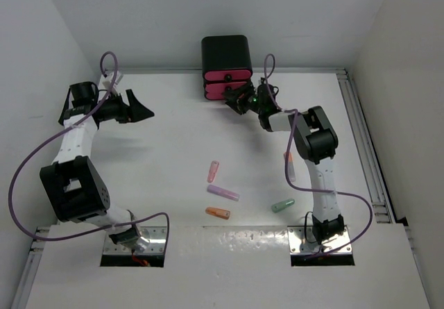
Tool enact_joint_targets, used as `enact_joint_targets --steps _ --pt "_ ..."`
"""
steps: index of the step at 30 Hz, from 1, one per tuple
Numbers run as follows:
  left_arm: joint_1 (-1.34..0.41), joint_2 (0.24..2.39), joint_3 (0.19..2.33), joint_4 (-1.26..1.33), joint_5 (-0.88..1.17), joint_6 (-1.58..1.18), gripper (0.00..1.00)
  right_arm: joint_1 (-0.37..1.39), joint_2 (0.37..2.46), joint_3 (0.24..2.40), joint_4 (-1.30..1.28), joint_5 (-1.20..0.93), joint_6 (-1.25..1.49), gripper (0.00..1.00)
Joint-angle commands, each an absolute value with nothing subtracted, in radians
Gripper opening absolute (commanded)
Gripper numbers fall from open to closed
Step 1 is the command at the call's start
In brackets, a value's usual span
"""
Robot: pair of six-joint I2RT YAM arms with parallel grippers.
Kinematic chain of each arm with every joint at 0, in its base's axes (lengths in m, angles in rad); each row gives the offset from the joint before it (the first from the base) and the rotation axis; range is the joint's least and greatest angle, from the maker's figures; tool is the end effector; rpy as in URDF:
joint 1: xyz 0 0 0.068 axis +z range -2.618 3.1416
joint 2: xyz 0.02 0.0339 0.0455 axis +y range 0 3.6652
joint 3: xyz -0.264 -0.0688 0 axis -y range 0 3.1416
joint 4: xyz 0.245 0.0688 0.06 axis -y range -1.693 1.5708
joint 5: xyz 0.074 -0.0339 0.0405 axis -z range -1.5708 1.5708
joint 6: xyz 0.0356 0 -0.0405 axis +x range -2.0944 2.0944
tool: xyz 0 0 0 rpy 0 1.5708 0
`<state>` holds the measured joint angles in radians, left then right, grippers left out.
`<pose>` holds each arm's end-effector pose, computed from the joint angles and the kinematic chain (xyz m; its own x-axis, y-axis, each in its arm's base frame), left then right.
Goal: Sort the stationery into containers
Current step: Open the drawer in the storage box.
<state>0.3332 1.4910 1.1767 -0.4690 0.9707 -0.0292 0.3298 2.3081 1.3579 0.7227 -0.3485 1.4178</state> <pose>0.3093 0.0760 0.2916 -0.6773 -0.2519 -0.6913 0.3483 0.7179 -0.6028 0.4629 0.1713 0.1203 -0.6444 0.7612 -0.0724 0.1165 0.1913 0.9746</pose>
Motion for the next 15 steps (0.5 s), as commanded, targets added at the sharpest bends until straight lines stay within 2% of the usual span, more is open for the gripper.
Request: enact_joint_targets --steps 1,15 --pt "0.351 1.489 1.227 -0.460 1.006 -0.005 0.83 0.327 2.321 1.407 0.752 -0.344 1.390 0.52" --pt "0.367 1.506 1.216 -0.449 1.017 -0.005 0.83 0.316 2.359 1.486 0.727 -0.328 1.374 0.51"
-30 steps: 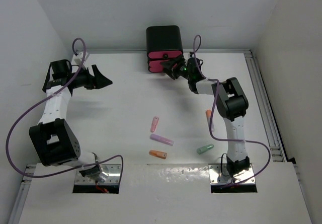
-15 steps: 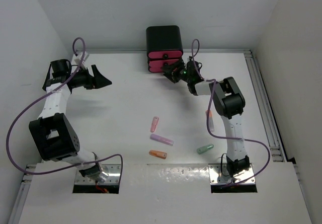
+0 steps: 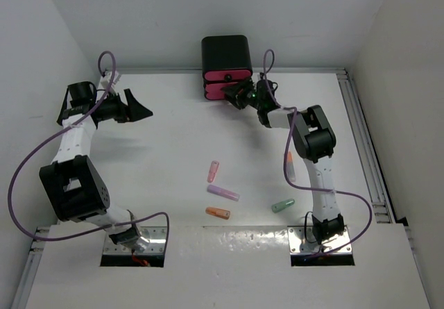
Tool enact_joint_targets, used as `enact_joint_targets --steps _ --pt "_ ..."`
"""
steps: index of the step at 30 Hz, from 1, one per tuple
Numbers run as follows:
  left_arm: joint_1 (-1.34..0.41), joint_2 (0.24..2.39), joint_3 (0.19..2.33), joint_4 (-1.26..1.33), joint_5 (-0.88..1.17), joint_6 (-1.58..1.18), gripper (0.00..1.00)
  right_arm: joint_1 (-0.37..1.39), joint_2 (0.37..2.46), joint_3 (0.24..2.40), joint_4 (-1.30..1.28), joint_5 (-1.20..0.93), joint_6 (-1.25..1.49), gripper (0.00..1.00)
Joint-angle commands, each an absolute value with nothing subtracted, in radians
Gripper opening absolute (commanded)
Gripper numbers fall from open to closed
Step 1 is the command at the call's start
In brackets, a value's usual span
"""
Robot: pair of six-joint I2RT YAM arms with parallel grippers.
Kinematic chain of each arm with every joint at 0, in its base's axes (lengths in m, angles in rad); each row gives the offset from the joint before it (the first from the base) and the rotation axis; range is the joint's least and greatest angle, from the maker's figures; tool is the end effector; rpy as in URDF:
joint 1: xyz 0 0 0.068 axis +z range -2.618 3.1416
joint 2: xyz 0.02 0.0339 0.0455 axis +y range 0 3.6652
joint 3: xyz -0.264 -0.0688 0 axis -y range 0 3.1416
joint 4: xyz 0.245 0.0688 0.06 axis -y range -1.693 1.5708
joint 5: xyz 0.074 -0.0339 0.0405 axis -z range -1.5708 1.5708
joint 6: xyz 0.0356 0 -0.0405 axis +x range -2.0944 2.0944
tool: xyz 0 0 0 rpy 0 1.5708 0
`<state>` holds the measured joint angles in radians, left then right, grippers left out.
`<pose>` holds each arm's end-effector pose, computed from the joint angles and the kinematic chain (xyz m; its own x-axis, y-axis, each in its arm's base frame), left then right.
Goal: Sort the stationery into containers
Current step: Open the drawer in the storage box.
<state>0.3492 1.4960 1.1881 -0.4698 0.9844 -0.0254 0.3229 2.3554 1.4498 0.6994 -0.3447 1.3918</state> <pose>0.3096 0.0812 0.2939 -0.6684 -0.2583 -0.6975 0.3515 0.7167 -0.6023 0.4800 0.1733 0.1226 -0.6371 0.7634 -0.1062 0.0820 0.2042 0.9755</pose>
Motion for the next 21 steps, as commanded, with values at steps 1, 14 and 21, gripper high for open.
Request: enact_joint_targets --steps 1,14,21 --pt "0.365 1.508 1.218 -0.449 1.017 -0.005 0.82 0.314 2.361 1.485 0.726 -0.327 1.371 0.51" --pt "0.368 1.551 1.229 -0.434 1.017 -0.008 0.82 0.304 2.394 1.537 0.703 -0.290 1.339 0.48" --pt "0.367 1.575 1.250 -0.422 1.017 -0.015 0.82 0.295 2.419 1.578 0.692 -0.285 1.333 0.48"
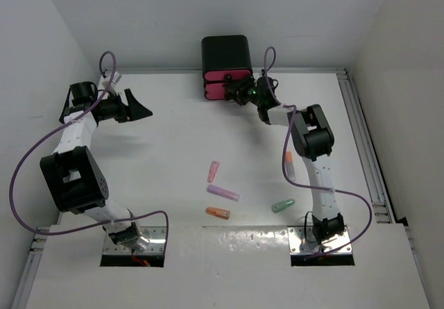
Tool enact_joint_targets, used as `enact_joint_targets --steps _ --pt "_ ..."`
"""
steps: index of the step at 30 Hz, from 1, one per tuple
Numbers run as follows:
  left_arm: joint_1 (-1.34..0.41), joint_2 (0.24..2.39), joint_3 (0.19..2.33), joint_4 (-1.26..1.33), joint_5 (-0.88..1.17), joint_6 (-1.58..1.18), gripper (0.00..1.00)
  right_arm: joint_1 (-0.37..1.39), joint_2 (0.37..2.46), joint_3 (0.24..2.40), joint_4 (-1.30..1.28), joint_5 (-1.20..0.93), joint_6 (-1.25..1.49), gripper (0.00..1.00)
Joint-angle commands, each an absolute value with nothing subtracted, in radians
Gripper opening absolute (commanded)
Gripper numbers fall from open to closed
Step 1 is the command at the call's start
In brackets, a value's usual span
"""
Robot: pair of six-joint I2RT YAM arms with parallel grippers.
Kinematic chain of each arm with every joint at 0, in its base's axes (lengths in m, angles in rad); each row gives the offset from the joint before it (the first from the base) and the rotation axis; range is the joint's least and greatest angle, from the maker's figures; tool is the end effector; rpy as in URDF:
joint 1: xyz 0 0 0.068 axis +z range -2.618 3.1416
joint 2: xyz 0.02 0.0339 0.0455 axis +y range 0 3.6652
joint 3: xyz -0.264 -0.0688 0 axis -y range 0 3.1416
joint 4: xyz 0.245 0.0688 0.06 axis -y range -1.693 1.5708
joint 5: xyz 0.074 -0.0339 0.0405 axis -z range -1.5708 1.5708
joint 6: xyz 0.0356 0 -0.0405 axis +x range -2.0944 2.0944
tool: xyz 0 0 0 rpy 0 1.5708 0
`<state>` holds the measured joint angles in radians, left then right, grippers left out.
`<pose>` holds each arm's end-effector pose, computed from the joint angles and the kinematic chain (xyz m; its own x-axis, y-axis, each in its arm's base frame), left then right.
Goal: Sort the stationery into containers
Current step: Open the drawer in the storage box.
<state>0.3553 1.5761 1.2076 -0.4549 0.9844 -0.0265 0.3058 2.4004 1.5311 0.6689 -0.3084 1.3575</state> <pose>0.3246 0.0888 0.2765 -0.6964 -0.2740 -0.6633 0.3200 0.7087 -0.6287 0.4969 0.1682 0.1218 -0.5978 0.7878 -0.1484 0.0648 0.2320 0.9706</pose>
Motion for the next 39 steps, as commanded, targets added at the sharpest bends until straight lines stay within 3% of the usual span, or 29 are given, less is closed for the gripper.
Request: enact_joint_targets --steps 1,4,13,21,36,38,39 --pt "0.367 1.575 1.250 -0.422 1.017 -0.015 0.82 0.295 2.422 1.583 0.689 -0.287 1.333 0.47" --pt "0.365 1.578 1.247 -0.422 1.017 -0.015 0.82 0.290 2.425 1.594 0.686 -0.287 1.330 0.45" --pt "0.365 1.577 1.238 -0.410 1.023 -0.017 0.82 0.291 2.401 1.539 0.735 -0.318 1.289 0.16" --pt "0.370 1.568 1.226 -0.397 1.042 -0.015 0.82 0.313 2.298 1.372 0.799 -0.359 1.276 0.06" --pt "0.382 1.591 1.235 -0.466 1.088 0.074 0.79 0.376 2.111 1.066 0.824 -0.362 1.307 0.06" --pt "0.380 1.586 1.233 -0.477 1.085 0.103 0.79 0.382 2.094 1.051 0.821 -0.360 1.307 0.11" --pt "0.377 1.583 1.233 -0.495 1.085 0.127 0.79 0.387 2.094 1.040 0.812 -0.359 1.308 0.18"
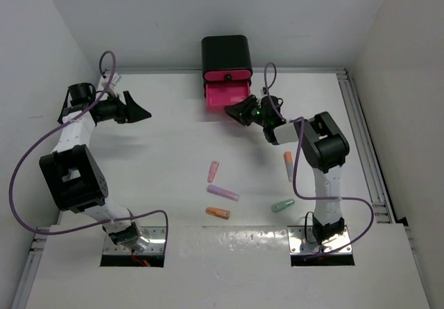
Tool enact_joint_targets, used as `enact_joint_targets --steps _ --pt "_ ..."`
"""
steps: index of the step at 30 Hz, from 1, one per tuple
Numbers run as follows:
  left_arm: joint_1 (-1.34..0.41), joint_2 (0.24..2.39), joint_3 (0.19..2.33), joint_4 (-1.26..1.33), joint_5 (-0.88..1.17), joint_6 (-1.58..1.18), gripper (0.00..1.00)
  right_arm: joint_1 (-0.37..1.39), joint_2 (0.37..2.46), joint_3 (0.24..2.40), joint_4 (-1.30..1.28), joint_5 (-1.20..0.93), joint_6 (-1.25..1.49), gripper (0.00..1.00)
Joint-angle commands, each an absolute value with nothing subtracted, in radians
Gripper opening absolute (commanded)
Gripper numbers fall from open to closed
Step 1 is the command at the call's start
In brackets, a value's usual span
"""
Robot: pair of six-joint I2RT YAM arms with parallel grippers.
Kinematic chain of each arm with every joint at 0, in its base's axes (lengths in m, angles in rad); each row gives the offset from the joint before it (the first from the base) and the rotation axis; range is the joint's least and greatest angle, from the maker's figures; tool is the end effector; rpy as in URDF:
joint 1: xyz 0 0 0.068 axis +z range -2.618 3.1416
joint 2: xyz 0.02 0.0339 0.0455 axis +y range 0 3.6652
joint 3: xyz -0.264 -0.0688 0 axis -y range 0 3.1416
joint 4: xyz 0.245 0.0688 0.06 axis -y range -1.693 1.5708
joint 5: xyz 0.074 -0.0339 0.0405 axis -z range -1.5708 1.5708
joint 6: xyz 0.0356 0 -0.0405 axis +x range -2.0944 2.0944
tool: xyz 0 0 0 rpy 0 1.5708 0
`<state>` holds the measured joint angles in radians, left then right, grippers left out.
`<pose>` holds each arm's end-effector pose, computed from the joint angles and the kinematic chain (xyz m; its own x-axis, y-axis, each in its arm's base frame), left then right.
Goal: Sort the stationery into containers
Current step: Open the drawer in the storage box.
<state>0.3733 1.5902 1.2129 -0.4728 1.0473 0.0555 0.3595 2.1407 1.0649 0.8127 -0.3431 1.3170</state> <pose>0.3237 0.0937 0.2740 -0.6791 -0.2362 -0.6950 0.3881 0.6881 -0.6131 0.4034 0.1644 0.1207 -0.6761 0.7197 -0.1578 0.0761 0.2812 0.9566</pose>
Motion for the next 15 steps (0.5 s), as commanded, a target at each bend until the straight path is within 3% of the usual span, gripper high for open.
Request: enact_joint_targets --steps 1,4,5,9,15 --pt "0.377 1.580 1.233 -0.503 1.085 0.138 0.79 0.387 2.094 1.039 0.807 -0.356 1.310 0.37" --pt "0.368 1.572 1.235 -0.535 1.075 0.170 0.81 0.387 2.092 1.039 0.781 -0.354 1.324 0.66" --pt "0.367 1.571 1.235 -0.548 1.072 0.179 0.82 0.385 2.091 1.037 0.778 -0.356 1.324 0.70" --pt "0.361 1.549 1.233 -0.563 1.068 0.219 0.85 0.385 2.066 1.016 0.767 -0.370 1.319 0.79" --pt "0.331 1.510 1.241 -0.587 1.060 0.323 0.85 0.380 1.978 0.936 0.778 -0.439 1.276 0.82"
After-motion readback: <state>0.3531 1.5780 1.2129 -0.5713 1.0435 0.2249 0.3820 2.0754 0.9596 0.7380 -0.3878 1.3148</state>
